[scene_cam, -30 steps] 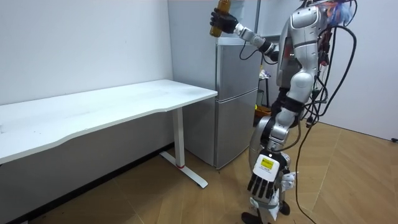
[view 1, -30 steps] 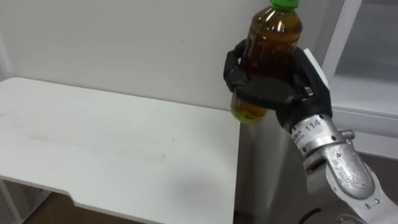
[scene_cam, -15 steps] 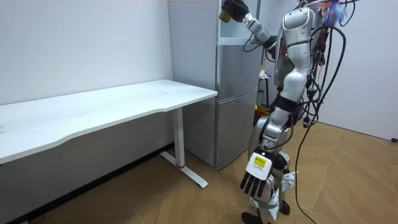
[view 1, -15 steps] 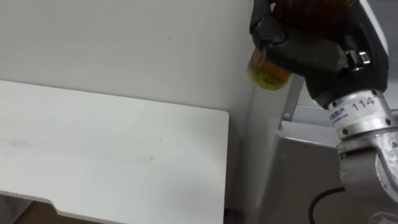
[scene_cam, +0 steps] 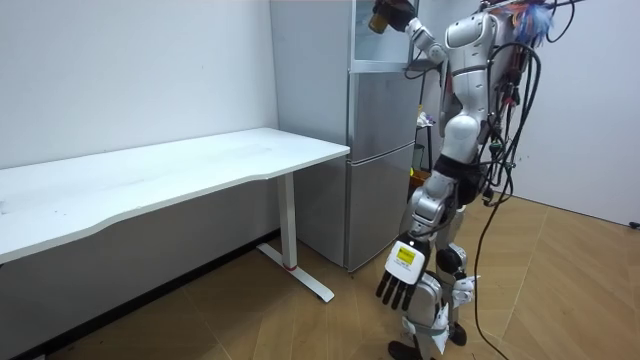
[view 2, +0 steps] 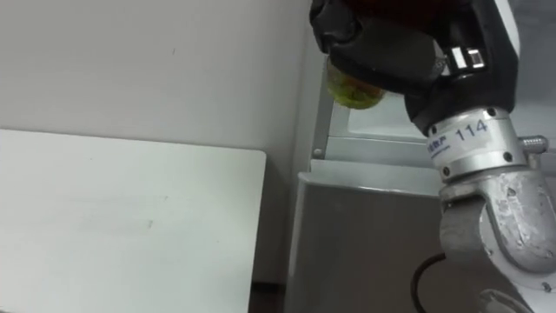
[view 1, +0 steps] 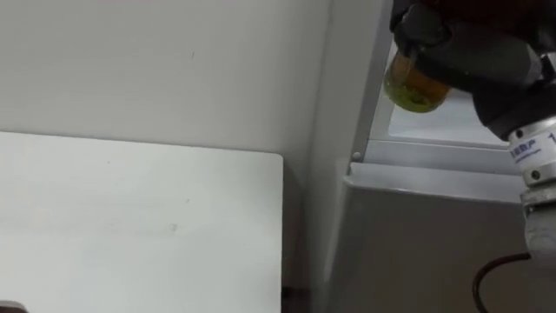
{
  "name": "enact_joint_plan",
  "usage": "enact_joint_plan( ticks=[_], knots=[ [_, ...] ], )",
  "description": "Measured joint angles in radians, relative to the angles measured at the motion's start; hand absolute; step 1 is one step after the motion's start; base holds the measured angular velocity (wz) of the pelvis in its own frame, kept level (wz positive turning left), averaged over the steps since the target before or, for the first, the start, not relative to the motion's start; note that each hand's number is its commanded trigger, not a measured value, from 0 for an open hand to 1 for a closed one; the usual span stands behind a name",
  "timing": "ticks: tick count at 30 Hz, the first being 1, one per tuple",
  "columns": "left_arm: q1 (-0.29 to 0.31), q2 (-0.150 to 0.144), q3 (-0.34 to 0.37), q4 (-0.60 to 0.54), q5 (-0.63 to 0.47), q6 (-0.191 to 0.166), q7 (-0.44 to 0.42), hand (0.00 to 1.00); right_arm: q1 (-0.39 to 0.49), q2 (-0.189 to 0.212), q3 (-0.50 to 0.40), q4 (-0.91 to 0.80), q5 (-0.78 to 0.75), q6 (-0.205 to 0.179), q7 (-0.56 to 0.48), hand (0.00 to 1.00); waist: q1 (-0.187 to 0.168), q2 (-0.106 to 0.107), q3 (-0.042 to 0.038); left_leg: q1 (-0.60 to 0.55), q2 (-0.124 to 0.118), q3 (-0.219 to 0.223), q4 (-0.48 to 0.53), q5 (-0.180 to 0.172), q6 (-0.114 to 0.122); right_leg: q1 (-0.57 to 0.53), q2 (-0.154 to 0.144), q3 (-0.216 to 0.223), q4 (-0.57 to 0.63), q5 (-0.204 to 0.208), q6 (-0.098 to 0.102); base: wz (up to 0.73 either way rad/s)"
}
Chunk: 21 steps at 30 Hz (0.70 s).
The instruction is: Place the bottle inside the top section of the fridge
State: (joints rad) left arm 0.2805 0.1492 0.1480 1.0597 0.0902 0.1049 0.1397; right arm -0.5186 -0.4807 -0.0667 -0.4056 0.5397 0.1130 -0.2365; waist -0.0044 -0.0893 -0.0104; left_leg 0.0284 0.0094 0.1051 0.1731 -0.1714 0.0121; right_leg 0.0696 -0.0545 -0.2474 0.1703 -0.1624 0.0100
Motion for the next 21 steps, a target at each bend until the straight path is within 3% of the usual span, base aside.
enact_joint_plan(
  ticks=[5, 10, 21],
  knots=[
    [0.002, -0.003, 0.04, 0.0, -0.019, -0.002, 0.004, 0.0, 0.0, -0.009, -0.1, 0.001, 0.011, 0.011, -0.034, 1.0, -0.02, 0.0, 0.0001, 0.0, 0.001, 0.005, -0.005, -0.001, -0.001, -0.005, 0.003, -0.001, -0.001, 0.0, 0.0, -0.01],
    [0.002, -0.002, 0.06, -0.001, -0.014, -0.002, 0.01, 0.0, 0.009, -0.066, -0.154, 0.008, 0.053, 0.011, -0.053, 1.0, -0.025, -0.001, 0.0003, 0.001, 0.003, 0.005, -0.006, -0.001, -0.002, -0.005, 0.004, -0.002, -0.001, 0.0, 0.0, 0.0],
    [0.002, 0.001, 0.083, -0.005, -0.009, -0.002, 0.005, 0.0, 0.021, -0.075, -0.153, 0.11, 0.052, 0.016, -0.028, 1.0, -0.017, -0.022, 0.0069, 0.007, 0.01, 0.014, -0.005, -0.002, -0.003, 0.0, 0.004, 0.0, 0.0, 0.0, 0.0, 0.0]
  ],
)
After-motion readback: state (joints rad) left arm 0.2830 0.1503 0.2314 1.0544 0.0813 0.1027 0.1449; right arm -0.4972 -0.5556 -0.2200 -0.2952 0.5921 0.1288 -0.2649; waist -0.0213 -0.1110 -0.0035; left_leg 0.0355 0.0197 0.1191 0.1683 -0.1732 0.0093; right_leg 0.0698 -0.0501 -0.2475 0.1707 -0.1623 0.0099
